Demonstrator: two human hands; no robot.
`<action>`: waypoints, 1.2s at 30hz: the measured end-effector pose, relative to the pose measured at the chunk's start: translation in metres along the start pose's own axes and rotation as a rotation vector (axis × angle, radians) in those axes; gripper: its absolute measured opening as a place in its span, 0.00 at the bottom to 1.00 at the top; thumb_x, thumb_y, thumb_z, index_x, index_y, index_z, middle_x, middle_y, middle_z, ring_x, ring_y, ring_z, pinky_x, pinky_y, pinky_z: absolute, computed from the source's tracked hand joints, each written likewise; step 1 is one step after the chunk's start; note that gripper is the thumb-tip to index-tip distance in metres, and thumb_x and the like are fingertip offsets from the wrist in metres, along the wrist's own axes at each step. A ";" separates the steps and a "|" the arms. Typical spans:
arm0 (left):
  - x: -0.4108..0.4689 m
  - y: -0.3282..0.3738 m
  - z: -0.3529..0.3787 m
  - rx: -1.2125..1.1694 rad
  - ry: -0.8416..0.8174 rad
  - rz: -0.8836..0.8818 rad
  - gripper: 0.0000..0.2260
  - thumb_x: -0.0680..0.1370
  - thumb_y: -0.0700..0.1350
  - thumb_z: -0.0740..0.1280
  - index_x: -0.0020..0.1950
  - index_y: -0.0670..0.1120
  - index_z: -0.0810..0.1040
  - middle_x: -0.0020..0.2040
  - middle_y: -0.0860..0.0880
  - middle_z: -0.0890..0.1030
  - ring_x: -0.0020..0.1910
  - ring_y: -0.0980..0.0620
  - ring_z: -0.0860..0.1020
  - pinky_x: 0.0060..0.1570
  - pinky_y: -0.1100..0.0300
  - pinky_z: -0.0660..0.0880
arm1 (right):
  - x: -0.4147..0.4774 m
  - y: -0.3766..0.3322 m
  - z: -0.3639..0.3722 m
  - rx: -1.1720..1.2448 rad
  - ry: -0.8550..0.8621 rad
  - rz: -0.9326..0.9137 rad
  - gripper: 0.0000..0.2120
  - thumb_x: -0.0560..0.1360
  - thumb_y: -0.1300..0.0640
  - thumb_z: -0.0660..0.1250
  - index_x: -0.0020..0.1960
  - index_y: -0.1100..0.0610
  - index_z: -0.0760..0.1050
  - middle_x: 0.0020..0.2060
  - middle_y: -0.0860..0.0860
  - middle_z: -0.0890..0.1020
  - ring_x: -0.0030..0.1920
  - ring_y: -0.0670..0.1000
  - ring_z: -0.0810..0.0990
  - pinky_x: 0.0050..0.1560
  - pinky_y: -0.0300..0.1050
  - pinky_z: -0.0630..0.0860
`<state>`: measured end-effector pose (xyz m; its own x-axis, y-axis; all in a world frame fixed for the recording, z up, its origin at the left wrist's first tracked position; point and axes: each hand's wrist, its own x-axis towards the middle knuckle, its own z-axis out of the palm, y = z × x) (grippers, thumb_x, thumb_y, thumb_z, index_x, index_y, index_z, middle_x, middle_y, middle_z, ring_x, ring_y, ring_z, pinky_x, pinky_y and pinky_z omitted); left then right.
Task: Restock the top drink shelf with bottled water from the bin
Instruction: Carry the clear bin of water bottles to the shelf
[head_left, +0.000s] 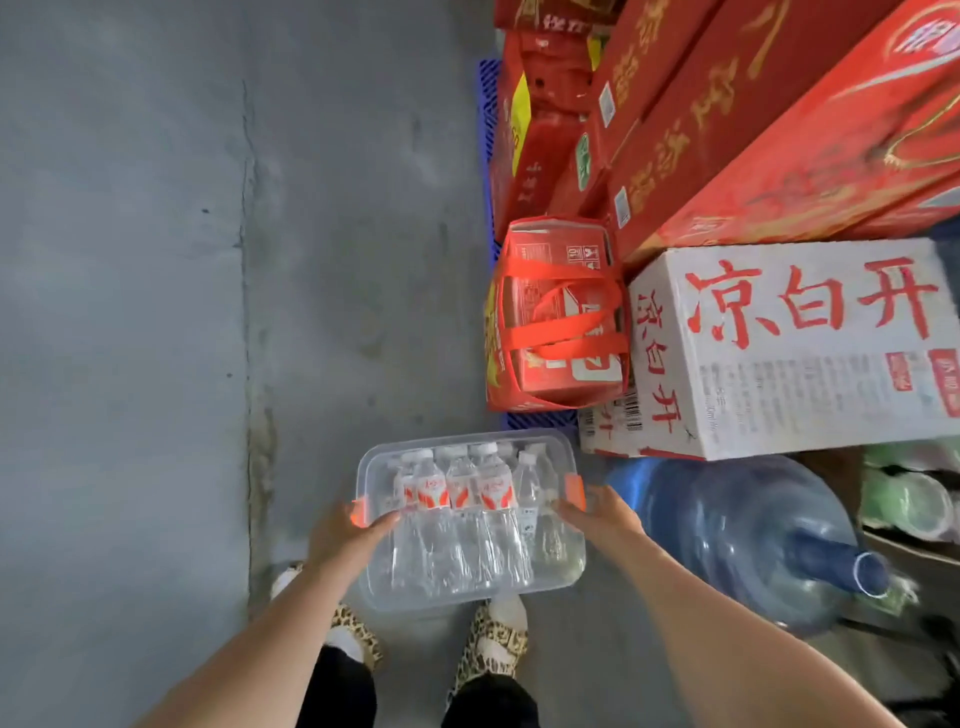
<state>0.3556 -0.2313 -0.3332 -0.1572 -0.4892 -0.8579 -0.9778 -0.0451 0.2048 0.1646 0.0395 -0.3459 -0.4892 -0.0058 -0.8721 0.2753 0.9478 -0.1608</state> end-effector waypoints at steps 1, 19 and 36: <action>0.016 -0.008 0.011 -0.016 -0.002 -0.017 0.38 0.71 0.63 0.74 0.73 0.44 0.70 0.69 0.43 0.75 0.66 0.42 0.75 0.60 0.53 0.72 | 0.018 0.004 0.011 0.032 0.004 0.028 0.34 0.72 0.36 0.73 0.70 0.54 0.73 0.59 0.52 0.82 0.57 0.54 0.81 0.54 0.47 0.76; 0.161 -0.069 0.074 -0.146 -0.090 -0.108 0.53 0.58 0.73 0.73 0.75 0.45 0.65 0.69 0.43 0.74 0.64 0.43 0.75 0.46 0.58 0.70 | 0.153 0.053 0.079 0.134 0.081 0.150 0.53 0.63 0.31 0.77 0.77 0.59 0.63 0.69 0.58 0.75 0.64 0.58 0.76 0.61 0.52 0.76; 0.021 -0.184 -0.094 -0.434 -0.213 -0.249 0.51 0.58 0.70 0.77 0.72 0.40 0.70 0.69 0.42 0.74 0.67 0.41 0.73 0.66 0.47 0.72 | -0.037 -0.080 0.096 -0.214 -0.009 0.012 0.50 0.61 0.28 0.77 0.71 0.59 0.69 0.61 0.54 0.79 0.58 0.56 0.80 0.57 0.50 0.78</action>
<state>0.5453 -0.3149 -0.3448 0.0030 -0.2324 -0.9726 -0.8491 -0.5143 0.1202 0.2404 -0.0669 -0.3453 -0.4793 0.0037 -0.8777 0.0988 0.9939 -0.0498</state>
